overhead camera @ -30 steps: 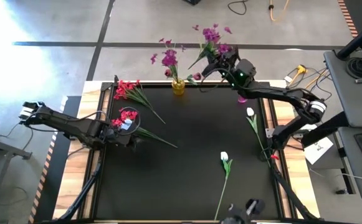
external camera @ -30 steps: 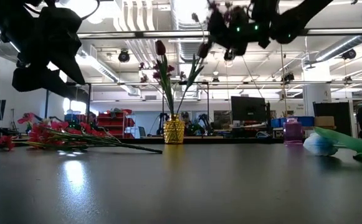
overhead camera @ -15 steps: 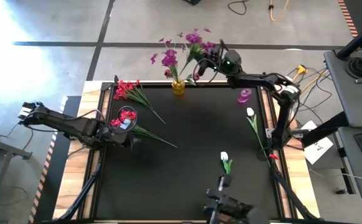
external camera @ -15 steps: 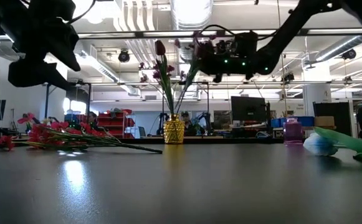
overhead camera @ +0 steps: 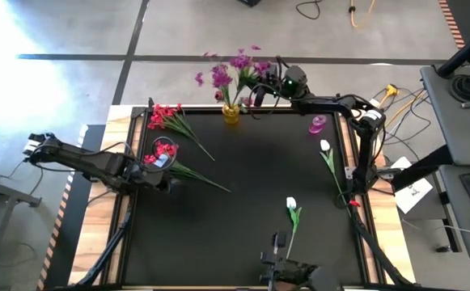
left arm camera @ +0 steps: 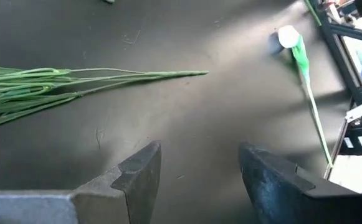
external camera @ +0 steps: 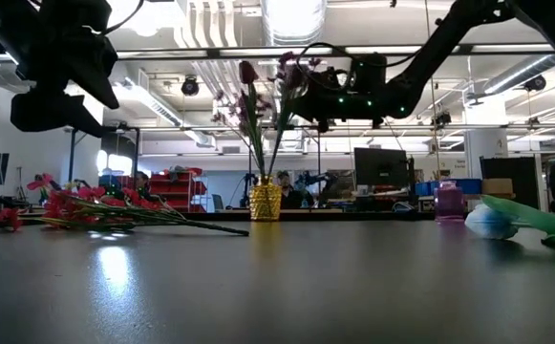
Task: Sort flowers into vase by color
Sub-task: Put the violet flowers into the yellow flower vase
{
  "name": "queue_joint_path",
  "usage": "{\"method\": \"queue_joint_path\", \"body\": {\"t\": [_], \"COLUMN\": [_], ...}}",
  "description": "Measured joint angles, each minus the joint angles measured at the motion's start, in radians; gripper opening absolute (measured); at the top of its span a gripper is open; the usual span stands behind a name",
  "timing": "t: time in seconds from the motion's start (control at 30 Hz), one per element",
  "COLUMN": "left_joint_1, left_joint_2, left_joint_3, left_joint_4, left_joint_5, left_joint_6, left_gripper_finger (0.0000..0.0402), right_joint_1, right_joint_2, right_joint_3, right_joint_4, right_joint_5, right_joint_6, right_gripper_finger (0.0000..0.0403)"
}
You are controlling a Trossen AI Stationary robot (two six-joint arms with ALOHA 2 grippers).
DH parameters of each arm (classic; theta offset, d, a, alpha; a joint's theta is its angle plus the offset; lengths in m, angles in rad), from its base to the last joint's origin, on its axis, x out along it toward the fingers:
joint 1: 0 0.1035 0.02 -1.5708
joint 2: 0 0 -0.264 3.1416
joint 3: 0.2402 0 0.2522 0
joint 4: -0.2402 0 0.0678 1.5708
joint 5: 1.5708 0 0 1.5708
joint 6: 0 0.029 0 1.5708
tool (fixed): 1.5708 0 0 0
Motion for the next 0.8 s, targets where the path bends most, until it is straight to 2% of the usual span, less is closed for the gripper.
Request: {"method": "queue_joint_path", "body": {"t": [0.17, 0.43, 0.67, 0.8], "left_joint_1": [0.0, 0.0, 0.0, 0.0], "left_joint_2": [-0.06, -0.148, -0.137, -0.123], "left_joint_3": [0.019, 0.04, 0.04, 0.04], "left_joint_4": [-0.067, -0.157, -0.16, -0.16], "left_joint_5": [-0.037, -0.085, -0.108, -0.121], "left_joint_6": [0.0, -0.005, 0.009, 0.03], "left_gripper_finger": [0.0198, 0.0198, 0.0198, 0.0198], "right_joint_1": [0.018, 0.059, 0.095, 0.108], "right_joint_2": [-0.002, -0.014, -0.05, -0.138], "right_joint_3": [0.0, 0.007, 0.011, 0.017], "right_joint_4": [-0.101, -0.278, -0.402, -0.589], "right_joint_5": [-0.058, -0.063, -0.058, -0.037], "right_joint_6": [-0.044, -0.148, -0.174, -0.19], "right_gripper_finger": [0.0013, 0.0022, 0.0114, 0.0169]}}
